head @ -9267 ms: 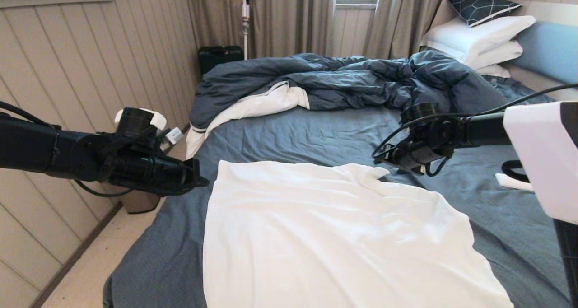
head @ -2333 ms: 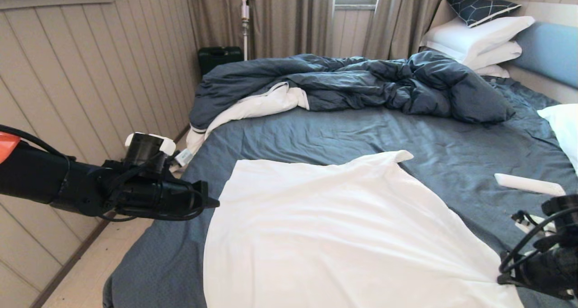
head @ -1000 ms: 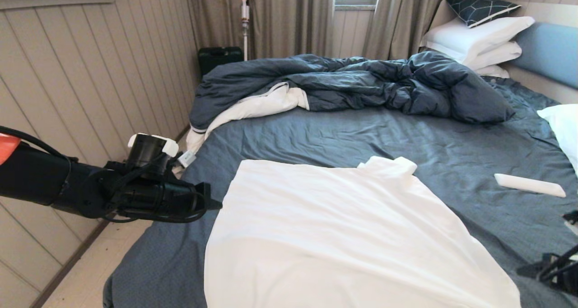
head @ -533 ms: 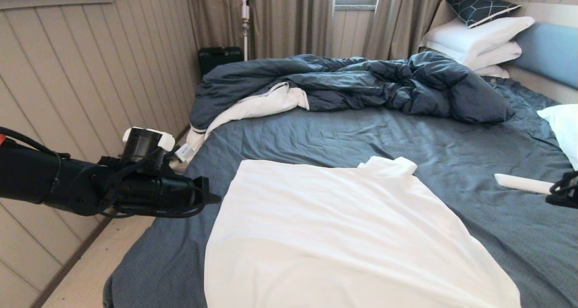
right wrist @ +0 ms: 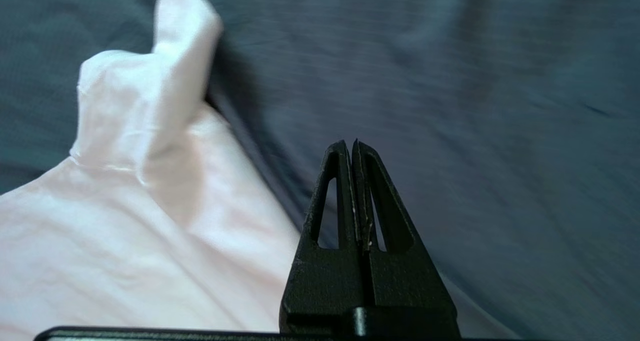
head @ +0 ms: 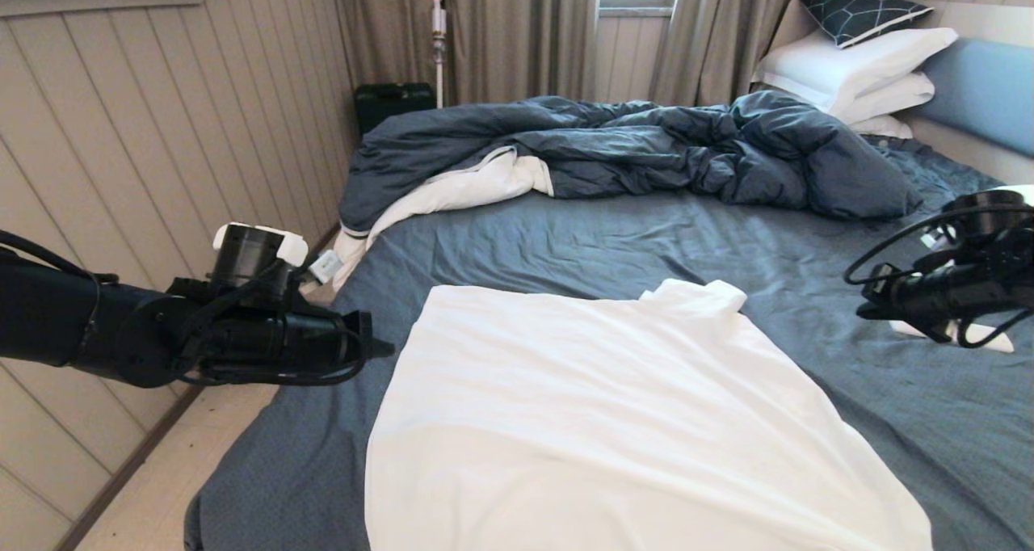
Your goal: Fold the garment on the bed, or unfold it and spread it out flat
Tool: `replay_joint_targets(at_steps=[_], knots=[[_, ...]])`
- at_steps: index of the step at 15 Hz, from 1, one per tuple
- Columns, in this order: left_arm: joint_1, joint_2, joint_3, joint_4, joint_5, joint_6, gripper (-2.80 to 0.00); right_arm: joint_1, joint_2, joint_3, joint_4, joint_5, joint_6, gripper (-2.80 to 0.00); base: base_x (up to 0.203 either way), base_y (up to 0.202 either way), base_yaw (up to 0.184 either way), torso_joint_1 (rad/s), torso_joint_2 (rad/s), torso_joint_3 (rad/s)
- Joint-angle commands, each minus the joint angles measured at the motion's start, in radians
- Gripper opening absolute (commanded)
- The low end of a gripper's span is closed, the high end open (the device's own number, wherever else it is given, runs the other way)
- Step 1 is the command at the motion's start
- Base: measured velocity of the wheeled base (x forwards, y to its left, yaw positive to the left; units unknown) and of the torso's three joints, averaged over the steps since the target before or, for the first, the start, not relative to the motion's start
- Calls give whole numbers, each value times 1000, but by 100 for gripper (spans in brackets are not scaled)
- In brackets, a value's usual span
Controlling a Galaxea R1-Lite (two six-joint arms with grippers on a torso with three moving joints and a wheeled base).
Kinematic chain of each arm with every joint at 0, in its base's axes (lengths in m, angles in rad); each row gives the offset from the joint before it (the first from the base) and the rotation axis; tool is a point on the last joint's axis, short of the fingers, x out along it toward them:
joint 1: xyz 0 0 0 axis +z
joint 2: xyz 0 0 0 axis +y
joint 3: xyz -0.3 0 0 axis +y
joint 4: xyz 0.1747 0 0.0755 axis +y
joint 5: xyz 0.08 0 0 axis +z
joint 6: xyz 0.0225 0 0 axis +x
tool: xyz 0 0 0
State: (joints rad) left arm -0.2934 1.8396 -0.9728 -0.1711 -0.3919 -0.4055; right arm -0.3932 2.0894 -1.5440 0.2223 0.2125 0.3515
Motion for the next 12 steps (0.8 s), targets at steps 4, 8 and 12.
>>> replay_joint_targets(at_steps=[4,8,12], knots=[[0,19,-1,-14,1,-3,-280,118,178,-202,112,-10,21,-280,0,0,0,0,0,0],[7,-58,2,-9,5,1,-280,151,56,-110,117,-7,-13,-280,0,0,0,0,0,0],[20,-330,76,47,7,6,-280,164,-273,120,115,30,-95,-280,0,0,0,0,0,0]])
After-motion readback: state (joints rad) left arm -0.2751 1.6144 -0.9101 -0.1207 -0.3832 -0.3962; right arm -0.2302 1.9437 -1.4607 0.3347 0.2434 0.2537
